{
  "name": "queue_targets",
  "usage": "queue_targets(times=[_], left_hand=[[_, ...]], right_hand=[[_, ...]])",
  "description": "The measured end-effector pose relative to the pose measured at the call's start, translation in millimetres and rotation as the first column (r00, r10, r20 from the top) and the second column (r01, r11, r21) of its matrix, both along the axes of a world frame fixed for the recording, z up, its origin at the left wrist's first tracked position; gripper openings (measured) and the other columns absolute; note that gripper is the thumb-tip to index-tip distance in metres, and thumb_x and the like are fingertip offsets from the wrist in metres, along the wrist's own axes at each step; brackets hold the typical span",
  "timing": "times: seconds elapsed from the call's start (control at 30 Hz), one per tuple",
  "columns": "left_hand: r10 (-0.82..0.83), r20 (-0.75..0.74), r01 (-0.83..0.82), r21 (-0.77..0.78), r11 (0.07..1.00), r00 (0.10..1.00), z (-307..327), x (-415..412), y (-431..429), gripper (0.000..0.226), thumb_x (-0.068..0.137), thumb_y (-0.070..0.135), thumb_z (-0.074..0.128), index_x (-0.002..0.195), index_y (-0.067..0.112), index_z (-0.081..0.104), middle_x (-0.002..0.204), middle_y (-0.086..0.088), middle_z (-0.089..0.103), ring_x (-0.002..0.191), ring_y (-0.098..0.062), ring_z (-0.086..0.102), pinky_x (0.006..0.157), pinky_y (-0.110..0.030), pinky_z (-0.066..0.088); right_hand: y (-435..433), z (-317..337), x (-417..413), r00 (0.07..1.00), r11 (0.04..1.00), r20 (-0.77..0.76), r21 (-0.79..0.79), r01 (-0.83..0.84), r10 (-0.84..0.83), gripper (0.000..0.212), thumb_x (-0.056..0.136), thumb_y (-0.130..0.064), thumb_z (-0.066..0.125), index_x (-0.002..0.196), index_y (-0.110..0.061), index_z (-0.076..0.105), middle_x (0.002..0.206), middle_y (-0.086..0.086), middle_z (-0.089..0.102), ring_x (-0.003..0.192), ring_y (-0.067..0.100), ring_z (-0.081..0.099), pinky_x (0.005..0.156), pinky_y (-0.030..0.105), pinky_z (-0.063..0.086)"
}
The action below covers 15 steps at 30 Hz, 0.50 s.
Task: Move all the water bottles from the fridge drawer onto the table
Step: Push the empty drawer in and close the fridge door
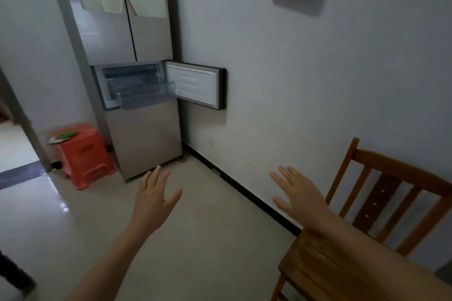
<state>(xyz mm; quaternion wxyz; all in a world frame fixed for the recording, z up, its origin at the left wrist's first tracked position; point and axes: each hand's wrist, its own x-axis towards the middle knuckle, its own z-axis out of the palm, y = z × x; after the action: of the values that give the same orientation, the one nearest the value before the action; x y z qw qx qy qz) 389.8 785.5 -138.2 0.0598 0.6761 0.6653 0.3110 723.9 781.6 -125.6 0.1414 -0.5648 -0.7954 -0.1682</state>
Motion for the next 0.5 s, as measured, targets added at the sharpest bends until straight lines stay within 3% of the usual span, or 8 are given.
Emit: queue_targets(times=[0.07,0.17,0.3,0.37,0.5], left_hand=[[0.028,0.001,-0.028,0.001,1.0,1.0,2.5,17.5,16.1,0.059,0.088,0.033,0.057,0.139,0.012,0.036,0.152,-0.01,0.023,0.142,-0.027,0.012,0.113,-0.038,0.012],[0.08,-0.019,-0.081,-0.033,0.996,0.997,-3.1,29.3,38.6,0.06,0.088,0.034,0.057,0.14,0.012,0.036,0.152,-0.009,0.024,0.14,-0.027,0.015,0.113,-0.039,0.015],[0.171,-0.033,-0.173,-0.086,0.981,0.985,-13.2,24.0,65.2,0.06,0.09,0.035,0.055,0.141,0.014,0.033,0.153,-0.008,0.022,0.141,-0.026,0.014,0.113,-0.038,0.014],[0.22,-0.023,-0.221,-0.105,0.97,0.975,-19.1,18.3,83.3,0.059,0.089,0.033,0.056,0.14,0.012,0.034,0.152,-0.01,0.023,0.141,-0.028,0.015,0.113,-0.039,0.014],[0.276,-0.007,-0.276,-0.09,0.957,0.961,-27.6,1.9,132.6,0.059,0.087,0.029,0.06,0.138,0.009,0.038,0.15,-0.014,0.028,0.139,-0.031,0.02,0.112,-0.042,0.017]], right_hand=[[29.5,-4.7,13.9,0.999,0.999,0.004,0.005,-0.048,0.048,0.052,0.086,-0.051,0.029,0.125,-0.02,0.046,0.117,0.008,0.065,0.104,0.026,0.064,0.075,0.036,0.055],[77.6,-6.4,21.1,0.993,0.993,-0.035,-0.001,-0.115,0.115,0.056,0.076,-0.048,0.037,0.119,-0.019,0.056,0.114,0.008,0.066,0.102,0.027,0.066,0.073,0.035,0.055],[131.6,-26.4,15.3,0.979,0.979,-0.028,-0.026,-0.203,0.202,0.05,0.086,-0.051,0.03,0.121,-0.021,0.048,0.115,0.007,0.066,0.103,0.027,0.065,0.073,0.035,0.056],[161.9,-35.4,9.5,0.972,0.97,-0.024,-0.056,-0.234,0.233,0.054,0.09,-0.052,0.024,0.116,-0.02,0.059,0.115,0.008,0.066,0.103,0.026,0.065,0.073,0.034,0.056],[218.4,-41.3,-6.6,0.96,0.958,-0.012,-0.063,-0.279,0.279,0.055,0.075,-0.048,0.037,0.107,-0.017,0.069,0.112,0.009,0.067,0.1,0.027,0.066,0.071,0.034,0.056]])
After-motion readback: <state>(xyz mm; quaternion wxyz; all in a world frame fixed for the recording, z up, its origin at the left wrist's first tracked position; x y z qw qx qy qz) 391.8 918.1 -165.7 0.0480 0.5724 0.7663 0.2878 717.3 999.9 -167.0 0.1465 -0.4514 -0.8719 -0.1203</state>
